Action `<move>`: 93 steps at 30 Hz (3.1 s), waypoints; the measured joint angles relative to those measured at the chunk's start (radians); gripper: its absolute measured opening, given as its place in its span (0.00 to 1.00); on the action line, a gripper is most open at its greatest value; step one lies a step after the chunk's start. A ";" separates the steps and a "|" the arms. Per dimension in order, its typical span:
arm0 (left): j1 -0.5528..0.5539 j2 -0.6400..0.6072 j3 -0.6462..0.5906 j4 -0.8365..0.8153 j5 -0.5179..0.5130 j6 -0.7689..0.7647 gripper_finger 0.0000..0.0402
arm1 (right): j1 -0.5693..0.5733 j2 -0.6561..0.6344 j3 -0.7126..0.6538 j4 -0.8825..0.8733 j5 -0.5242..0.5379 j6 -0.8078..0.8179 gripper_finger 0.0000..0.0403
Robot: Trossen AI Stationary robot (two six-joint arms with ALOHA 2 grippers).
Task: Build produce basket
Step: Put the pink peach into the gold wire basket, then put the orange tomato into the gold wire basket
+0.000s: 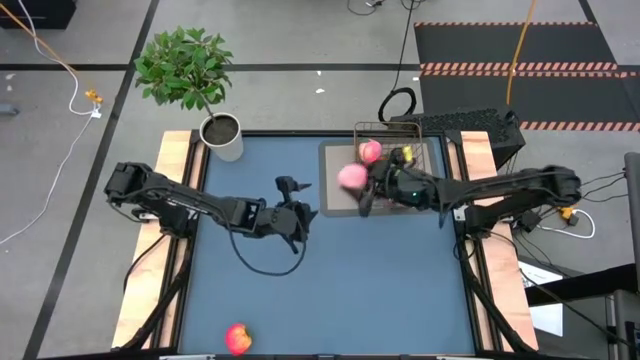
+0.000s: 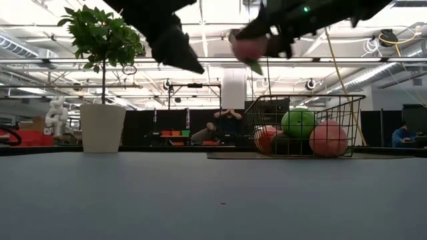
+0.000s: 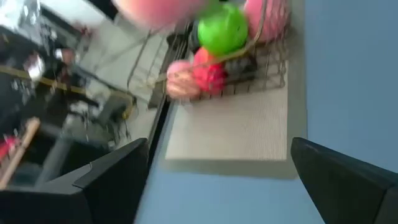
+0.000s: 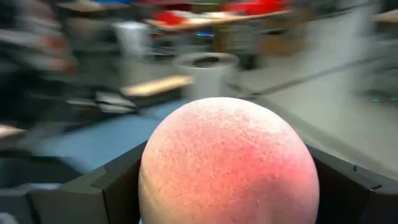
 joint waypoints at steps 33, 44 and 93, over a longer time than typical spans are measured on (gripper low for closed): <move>-0.001 -0.111 0.000 -0.679 0.233 -0.795 0.98 | -0.510 0.040 -0.001 -0.318 0.033 -0.076 0.91; -0.041 -0.157 0.001 -0.870 0.310 -1.091 0.98 | -0.483 0.009 -0.025 -0.191 0.063 -0.050 0.98; -0.743 -0.037 -0.001 -0.532 1.002 -1.977 0.98 | -0.331 0.018 -0.047 0.483 -0.409 -0.097 0.99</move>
